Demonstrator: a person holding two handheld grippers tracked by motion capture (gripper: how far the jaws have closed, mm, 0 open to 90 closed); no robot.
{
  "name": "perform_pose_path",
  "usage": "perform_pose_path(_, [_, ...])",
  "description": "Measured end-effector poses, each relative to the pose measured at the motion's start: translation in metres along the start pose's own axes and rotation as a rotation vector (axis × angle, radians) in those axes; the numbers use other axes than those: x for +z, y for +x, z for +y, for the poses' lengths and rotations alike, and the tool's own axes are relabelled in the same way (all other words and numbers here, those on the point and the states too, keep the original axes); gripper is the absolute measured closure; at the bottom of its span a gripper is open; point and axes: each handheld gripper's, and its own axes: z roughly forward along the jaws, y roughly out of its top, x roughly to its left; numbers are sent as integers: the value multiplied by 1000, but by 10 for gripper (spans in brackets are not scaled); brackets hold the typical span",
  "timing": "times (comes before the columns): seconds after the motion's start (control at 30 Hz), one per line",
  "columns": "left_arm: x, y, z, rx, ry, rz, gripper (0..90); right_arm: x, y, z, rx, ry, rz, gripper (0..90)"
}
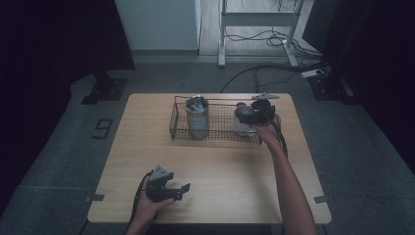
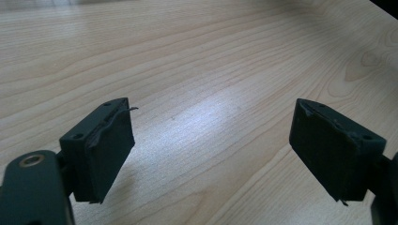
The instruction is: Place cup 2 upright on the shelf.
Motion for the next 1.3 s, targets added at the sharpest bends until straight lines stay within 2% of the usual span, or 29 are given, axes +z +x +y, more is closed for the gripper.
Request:
perform_pose_path(0.2, [-1,1,0,-3,-1,5,142,-12,2,-11,2,-4,27,62])
perform_pose_path(0.33, [-1,1,-1,-2,2,6,142,-20,5,-19,-17,17,25,56])
perform_pose_path(0.4, [-1,1,-1,-3,3,8,142,-27,5,-25,-14,-8,37,65])
perform_pose_path(0.53, [-1,2,-2,-10,3,10,142,-41,4,-38,-1,-21,52,69])
perform_pose_path(0.67, [0,3,-2,-10,6,12,142,-57,0,-55,25,-42,69,83])
perform_pose_path(0.97, [3,2,-3,-3,22,13,143,-88,-3,-97,47,-71,69,101])
perform_pose_path(1.0, [3,2,-3,-3,22,13,143,-88,-3,-97,47,-71,69,101])
perform_pose_path(1.07, [3,3,-4,-3,25,16,142,-93,-3,-114,55,-70,69,109])
perform_pose_path(1.1, [3,3,-4,-3,25,16,142,-93,-3,-114,55,-70,69,109])
perform_pose_path(1.13, [3,3,-4,-4,24,19,142,-96,-2,-125,58,-59,74,111])
perform_pose_path(1.23, [2,5,-4,-11,22,22,143,-99,-1,-142,67,-49,82,116])
perform_pose_path(1.27, [2,5,-4,-11,22,22,143,-99,-1,-142,67,-49,82,116])
perform_pose_path(1.3, [2,6,-4,-12,22,25,143,-101,1,-152,64,-40,88,116])
